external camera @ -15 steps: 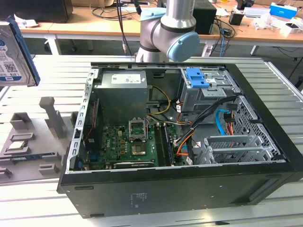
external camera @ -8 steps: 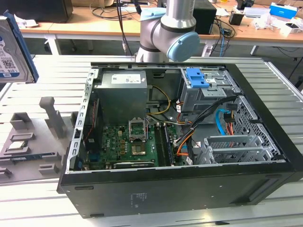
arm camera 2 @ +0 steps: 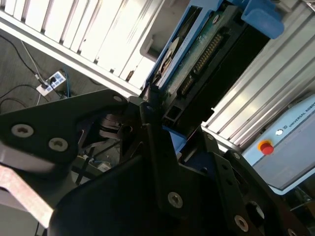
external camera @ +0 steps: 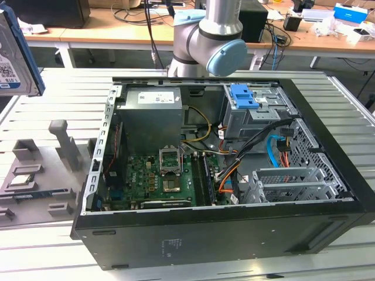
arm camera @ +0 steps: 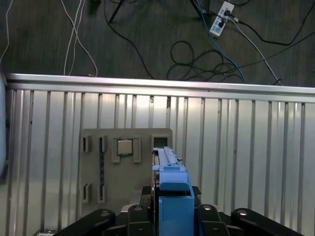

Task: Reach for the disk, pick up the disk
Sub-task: 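Pick up the disk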

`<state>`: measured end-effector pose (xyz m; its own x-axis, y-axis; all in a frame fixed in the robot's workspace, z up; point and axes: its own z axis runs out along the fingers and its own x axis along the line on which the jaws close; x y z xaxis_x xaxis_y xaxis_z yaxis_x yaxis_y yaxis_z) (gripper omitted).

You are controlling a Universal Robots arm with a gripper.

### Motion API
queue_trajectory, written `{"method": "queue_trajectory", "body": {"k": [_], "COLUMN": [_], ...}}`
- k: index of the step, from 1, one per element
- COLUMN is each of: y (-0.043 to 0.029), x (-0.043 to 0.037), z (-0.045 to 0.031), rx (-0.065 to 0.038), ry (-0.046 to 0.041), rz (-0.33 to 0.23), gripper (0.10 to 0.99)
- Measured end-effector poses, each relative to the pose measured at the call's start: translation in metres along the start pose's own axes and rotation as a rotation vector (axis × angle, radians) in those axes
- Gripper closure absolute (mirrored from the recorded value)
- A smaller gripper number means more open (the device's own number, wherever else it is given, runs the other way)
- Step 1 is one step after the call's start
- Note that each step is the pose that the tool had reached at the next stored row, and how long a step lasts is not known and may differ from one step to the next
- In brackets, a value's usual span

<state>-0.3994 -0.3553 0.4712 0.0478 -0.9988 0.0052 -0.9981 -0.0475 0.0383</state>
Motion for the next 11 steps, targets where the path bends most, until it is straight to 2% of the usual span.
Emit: {"method": "queue_trajectory", "body": {"k": [5, 11], "y": [0.0004, 0.0009], "x": [0.0001, 0.0001], "z": [-0.0087, -0.023], "rx": [0.0, 0.0], "ry": [-0.0001, 0.0], "rz": [0.0, 0.0], "gripper": [0.718, 0.718]}}
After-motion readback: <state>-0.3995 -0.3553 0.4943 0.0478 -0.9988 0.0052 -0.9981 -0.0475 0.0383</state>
